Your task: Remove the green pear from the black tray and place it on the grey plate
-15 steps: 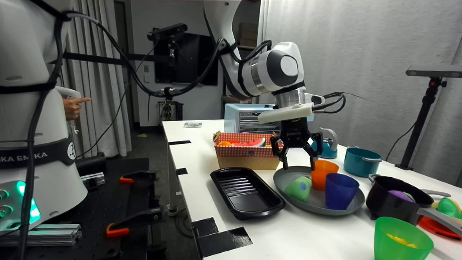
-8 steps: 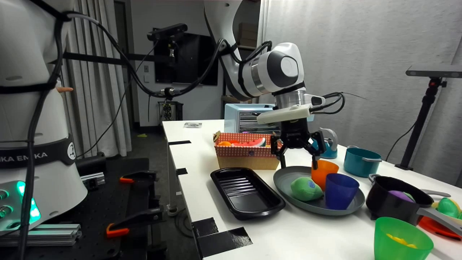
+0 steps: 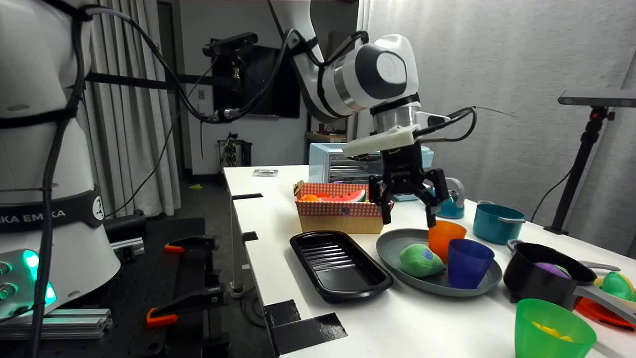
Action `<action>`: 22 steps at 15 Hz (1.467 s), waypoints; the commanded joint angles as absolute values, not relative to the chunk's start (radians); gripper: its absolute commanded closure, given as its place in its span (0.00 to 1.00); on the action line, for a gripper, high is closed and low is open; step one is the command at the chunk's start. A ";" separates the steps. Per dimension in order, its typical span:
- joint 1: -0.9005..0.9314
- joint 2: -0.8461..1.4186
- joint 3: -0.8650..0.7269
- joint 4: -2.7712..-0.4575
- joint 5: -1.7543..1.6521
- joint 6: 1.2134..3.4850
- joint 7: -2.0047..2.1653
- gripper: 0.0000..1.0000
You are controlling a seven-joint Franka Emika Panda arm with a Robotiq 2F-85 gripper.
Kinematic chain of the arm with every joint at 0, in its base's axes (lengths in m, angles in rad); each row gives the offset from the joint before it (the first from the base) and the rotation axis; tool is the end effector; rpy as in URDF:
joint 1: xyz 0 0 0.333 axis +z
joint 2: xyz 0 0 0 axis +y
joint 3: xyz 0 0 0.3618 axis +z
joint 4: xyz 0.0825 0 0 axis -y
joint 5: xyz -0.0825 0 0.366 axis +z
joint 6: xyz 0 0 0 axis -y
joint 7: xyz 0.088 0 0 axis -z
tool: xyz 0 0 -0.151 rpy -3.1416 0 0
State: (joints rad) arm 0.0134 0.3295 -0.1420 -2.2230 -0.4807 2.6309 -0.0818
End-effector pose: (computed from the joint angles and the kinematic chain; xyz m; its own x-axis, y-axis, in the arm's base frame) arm 0.5622 -0.0709 0.2481 0.9311 0.3645 -0.0167 0.3526 -0.8870 0.2981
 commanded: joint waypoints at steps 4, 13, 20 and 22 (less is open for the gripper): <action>-0.028 0.029 -0.143 -2.445 -0.445 2.545 -0.058 0.00; -0.055 -0.163 -0.125 -2.582 -0.219 2.506 -0.097 0.00; -0.065 -0.161 -0.119 -2.575 -0.219 2.512 -0.080 0.00; -0.065 -0.163 -0.119 -2.576 -0.218 2.512 -0.080 0.00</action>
